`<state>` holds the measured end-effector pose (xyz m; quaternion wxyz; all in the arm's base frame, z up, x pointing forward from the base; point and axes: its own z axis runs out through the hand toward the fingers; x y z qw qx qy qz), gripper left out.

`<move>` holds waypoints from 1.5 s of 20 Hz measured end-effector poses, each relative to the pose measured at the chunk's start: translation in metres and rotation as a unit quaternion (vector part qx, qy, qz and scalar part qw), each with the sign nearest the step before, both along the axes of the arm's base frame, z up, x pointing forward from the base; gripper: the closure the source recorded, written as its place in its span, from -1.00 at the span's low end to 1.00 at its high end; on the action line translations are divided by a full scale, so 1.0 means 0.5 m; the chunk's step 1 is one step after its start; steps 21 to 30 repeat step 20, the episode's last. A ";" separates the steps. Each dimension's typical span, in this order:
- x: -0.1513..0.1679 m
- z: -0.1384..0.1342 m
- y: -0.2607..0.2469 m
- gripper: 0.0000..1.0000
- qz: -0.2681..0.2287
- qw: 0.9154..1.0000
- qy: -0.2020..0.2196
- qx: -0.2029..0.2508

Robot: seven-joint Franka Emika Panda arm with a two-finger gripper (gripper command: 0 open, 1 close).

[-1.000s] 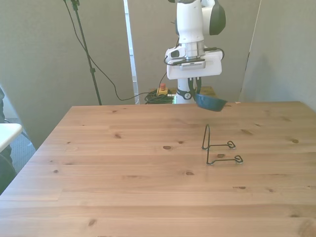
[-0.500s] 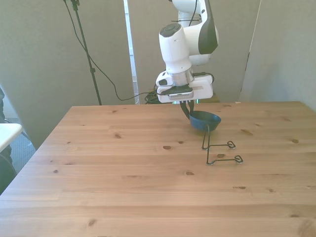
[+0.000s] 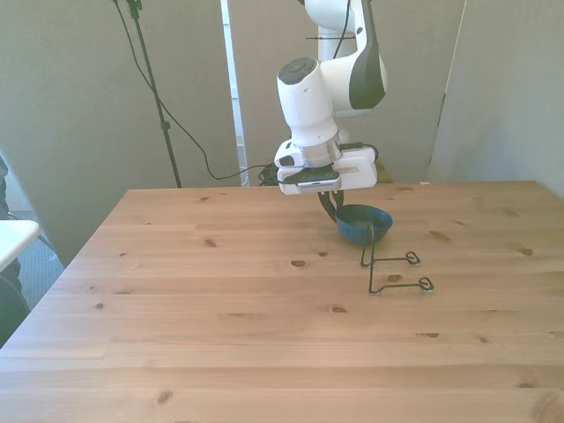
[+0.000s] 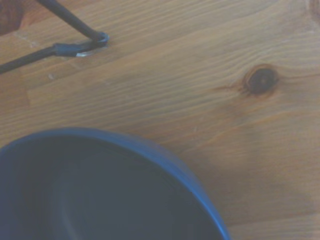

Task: Unload the bowl

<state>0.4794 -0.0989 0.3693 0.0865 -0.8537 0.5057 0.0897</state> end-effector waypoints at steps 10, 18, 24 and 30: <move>-0.002 0.032 0.014 -1.00 0.019 0.999 -0.013 -0.021; -0.047 0.172 0.137 -1.00 0.024 0.981 -0.115 -0.153; -0.049 0.175 0.169 -1.00 0.024 0.976 -0.130 -0.171; -0.049 0.175 0.169 -1.00 0.024 0.976 -0.130 -0.171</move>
